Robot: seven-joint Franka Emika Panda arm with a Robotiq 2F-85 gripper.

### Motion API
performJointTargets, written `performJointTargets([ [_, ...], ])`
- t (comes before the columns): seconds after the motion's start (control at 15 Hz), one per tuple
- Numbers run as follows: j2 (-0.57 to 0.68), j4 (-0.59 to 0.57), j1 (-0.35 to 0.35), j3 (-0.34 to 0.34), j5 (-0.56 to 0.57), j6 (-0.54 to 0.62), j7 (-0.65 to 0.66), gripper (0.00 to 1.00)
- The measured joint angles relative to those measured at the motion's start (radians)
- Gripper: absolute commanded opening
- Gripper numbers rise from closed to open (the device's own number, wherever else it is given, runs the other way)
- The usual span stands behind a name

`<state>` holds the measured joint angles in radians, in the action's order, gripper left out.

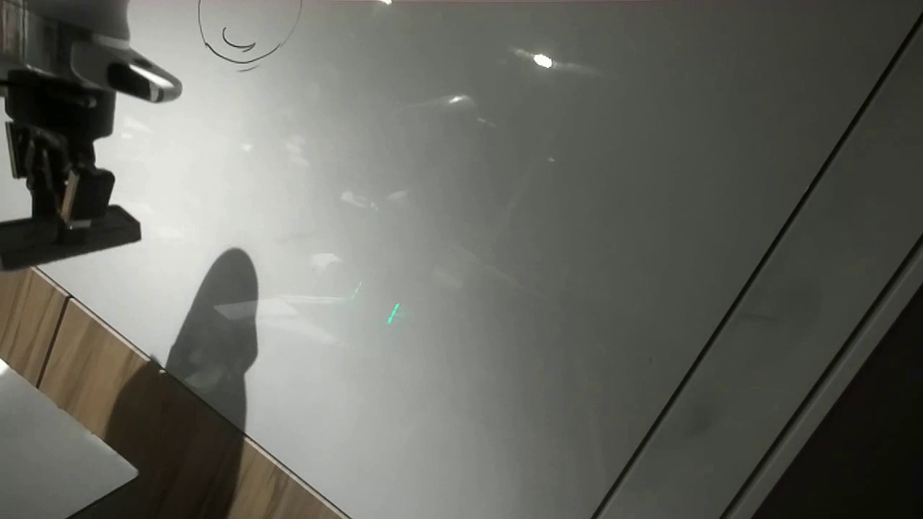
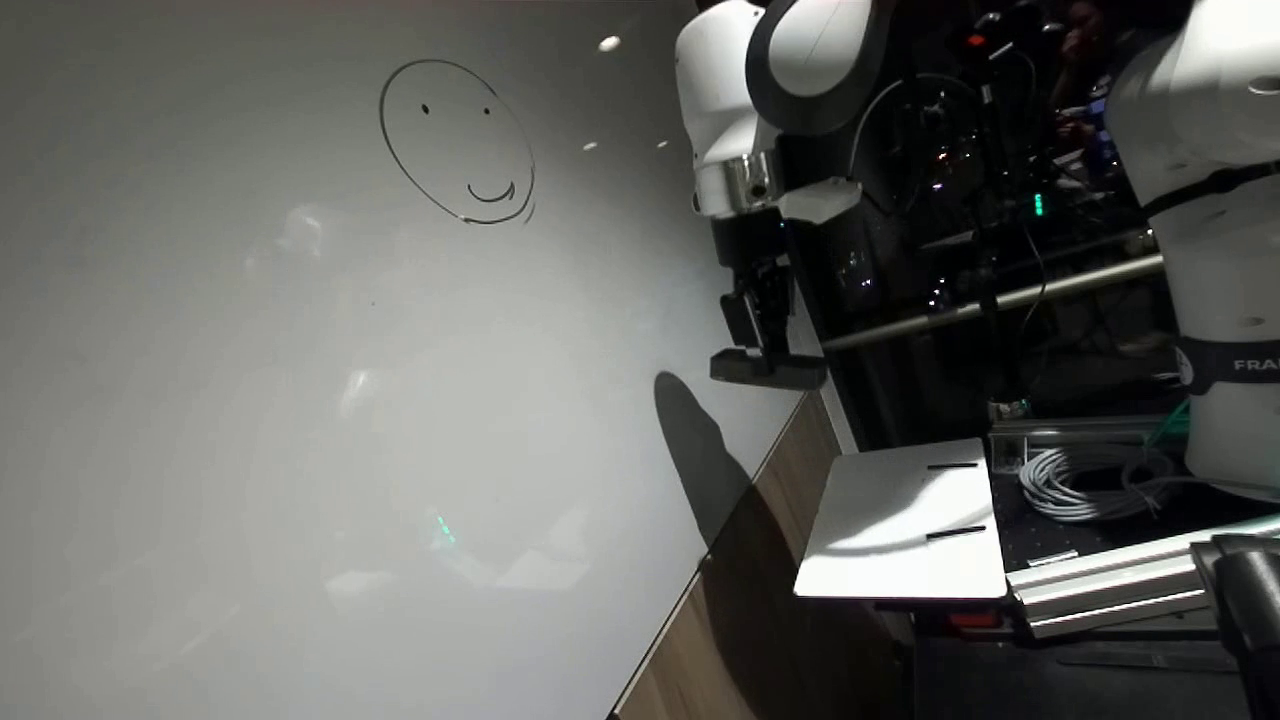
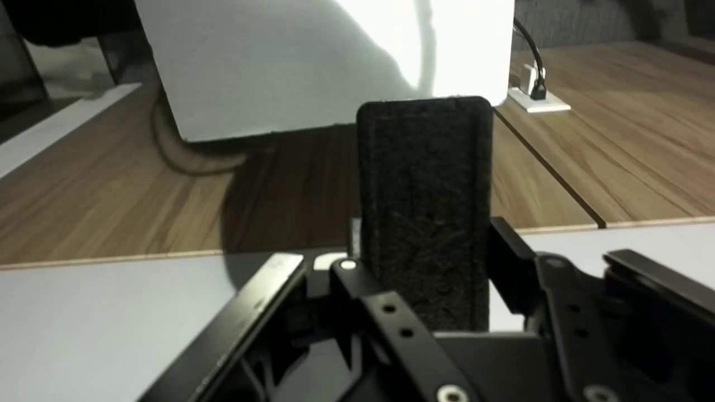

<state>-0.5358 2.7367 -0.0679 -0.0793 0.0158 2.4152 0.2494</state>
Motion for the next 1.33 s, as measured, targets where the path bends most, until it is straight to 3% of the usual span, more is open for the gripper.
performJointTargets([
  [0.27, -0.161, -0.036, -0.015, -0.040, -0.022, -0.012, 0.012, 0.28],
  [0.47, -0.193, -0.107, -0.017, -0.082, -0.032, -0.010, 0.049, 0.28],
  [1.07, -0.084, -0.333, -0.008, -0.197, -0.036, 0.003, 0.169, 0.28],
  [1.33, -0.012, -0.393, 0.027, -0.233, -0.002, 0.035, 0.193, 0.28],
])
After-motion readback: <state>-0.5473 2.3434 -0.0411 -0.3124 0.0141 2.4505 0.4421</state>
